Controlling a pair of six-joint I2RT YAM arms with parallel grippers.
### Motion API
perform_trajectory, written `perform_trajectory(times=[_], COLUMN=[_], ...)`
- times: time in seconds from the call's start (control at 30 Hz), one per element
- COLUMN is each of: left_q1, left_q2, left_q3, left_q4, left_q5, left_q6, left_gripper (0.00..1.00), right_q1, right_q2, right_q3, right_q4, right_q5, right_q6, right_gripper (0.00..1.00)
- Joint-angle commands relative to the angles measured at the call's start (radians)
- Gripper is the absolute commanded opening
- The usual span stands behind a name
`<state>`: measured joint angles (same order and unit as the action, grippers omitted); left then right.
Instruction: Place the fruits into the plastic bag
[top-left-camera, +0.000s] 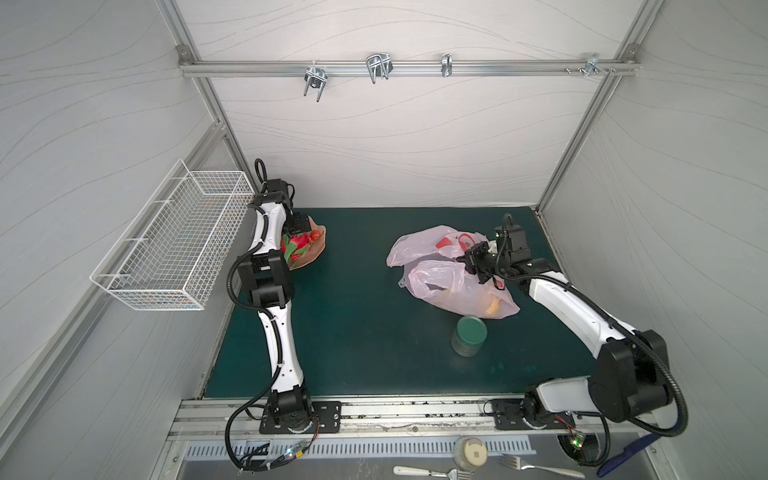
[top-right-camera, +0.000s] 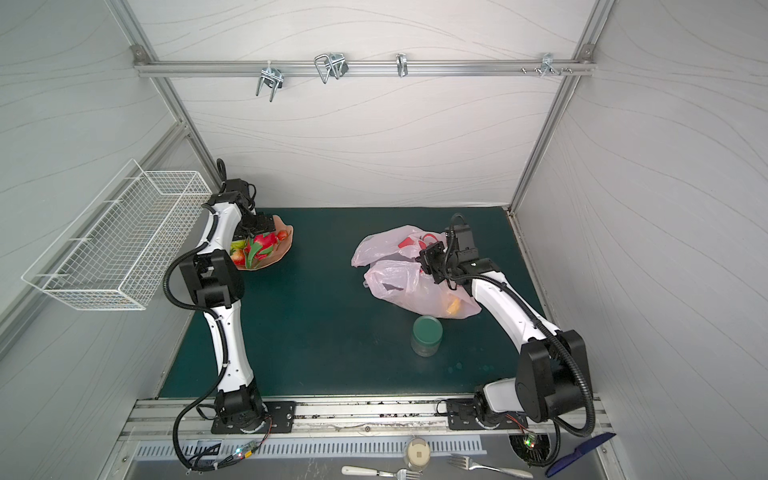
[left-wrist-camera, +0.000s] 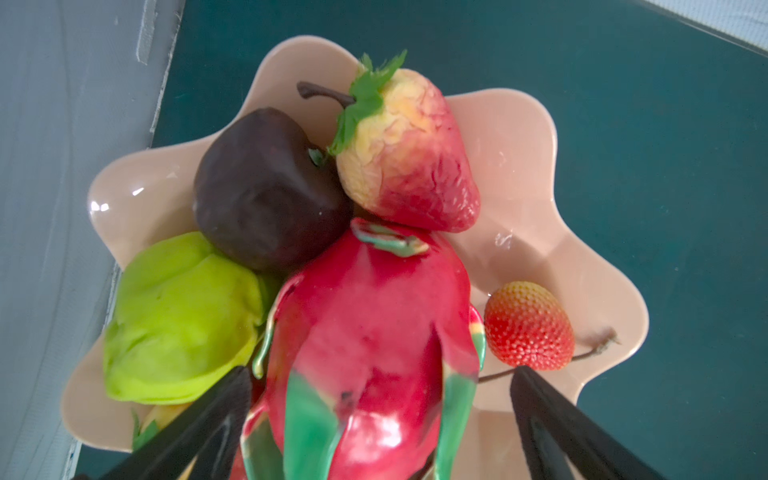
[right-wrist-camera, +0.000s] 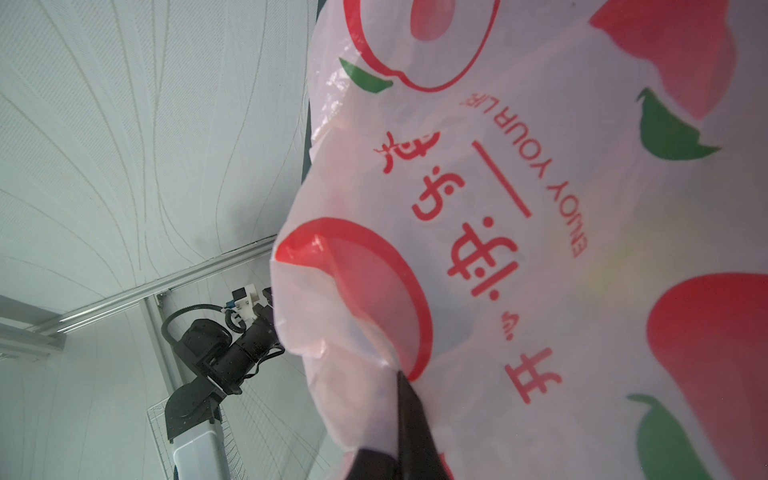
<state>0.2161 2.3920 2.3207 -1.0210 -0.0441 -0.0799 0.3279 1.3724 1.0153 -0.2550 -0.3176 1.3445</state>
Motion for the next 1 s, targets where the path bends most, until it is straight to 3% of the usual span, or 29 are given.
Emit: perform_trajectory(times=[0.0,0.2,0.5,0.97], left_q1=[0.032,0.03,0.019,-0.042], left_q2=[0.077,0.072,-0.049,-0.101], left_q3=[0.035,0.038,-0.054,-0.042], left_q4=[0.0,-0.03,0.045,0.06], left_q5=[0.007,-0.015,-0.133,-0.183], left_q6=[0.01,0.001,0.006,0.023], left_gripper=[0.98,0.92,0.93,0.95], right_q1=[0.004,0.004,0.002,-0.003], right_q2=[0.01,0.015,0.034,0.014], right_q3=[0.023,0.019,0.031,0.021], right_q4=[-0.012,-0.005,0.017,0.014], right_q5=[-0.005,0.0,-0.009,-0.011], right_q6=[-0.001,0.007,0.01,0.008], right_gripper=[0.0,0.0,0.0,0.0])
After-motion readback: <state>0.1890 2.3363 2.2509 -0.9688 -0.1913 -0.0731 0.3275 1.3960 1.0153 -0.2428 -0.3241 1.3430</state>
